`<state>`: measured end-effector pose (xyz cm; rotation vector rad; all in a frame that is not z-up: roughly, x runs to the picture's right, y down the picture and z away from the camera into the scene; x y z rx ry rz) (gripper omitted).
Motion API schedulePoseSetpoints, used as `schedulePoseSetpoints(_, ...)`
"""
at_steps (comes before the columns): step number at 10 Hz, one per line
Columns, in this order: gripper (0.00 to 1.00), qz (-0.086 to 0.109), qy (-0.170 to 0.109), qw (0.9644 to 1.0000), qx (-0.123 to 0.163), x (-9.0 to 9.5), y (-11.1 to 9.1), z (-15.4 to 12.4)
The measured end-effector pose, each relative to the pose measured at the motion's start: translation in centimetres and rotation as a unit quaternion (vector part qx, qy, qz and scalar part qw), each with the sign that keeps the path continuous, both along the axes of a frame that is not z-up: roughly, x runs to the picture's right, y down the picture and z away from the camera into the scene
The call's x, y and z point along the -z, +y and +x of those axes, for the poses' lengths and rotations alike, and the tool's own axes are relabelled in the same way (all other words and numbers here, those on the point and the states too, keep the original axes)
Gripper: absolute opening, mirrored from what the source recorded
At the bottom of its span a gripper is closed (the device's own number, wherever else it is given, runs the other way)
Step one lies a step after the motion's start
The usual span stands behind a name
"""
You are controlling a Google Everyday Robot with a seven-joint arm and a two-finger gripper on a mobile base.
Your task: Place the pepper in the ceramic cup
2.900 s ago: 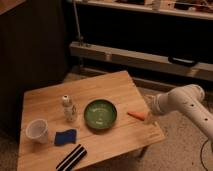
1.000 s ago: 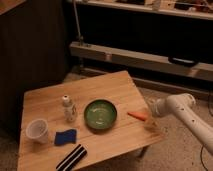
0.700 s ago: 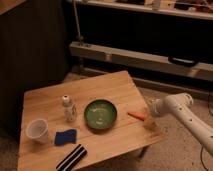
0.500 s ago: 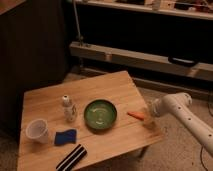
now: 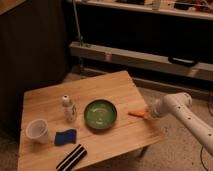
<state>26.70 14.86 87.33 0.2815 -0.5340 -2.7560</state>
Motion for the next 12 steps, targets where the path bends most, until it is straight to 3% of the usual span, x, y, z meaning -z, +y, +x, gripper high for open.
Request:
schedulePoseSetpoints(5, 0.24, -0.003, -0.01, 0.9997, 0.023, 1.0, -0.2, -1.3)
schedulePoseSetpoints(8, 0.04, 0.002, -0.022, 0.9994, 0.026, 1.8, -0.7, -2.2)
schedulePoseSetpoints(10, 0.03, 0.021, -0.039, 0.9988, 0.021, 4.6, -2.2, -2.9)
schedulePoseSetpoints(12, 0.03, 0.048, -0.073, 0.996, 0.019, 9.6, -4.3, -4.2)
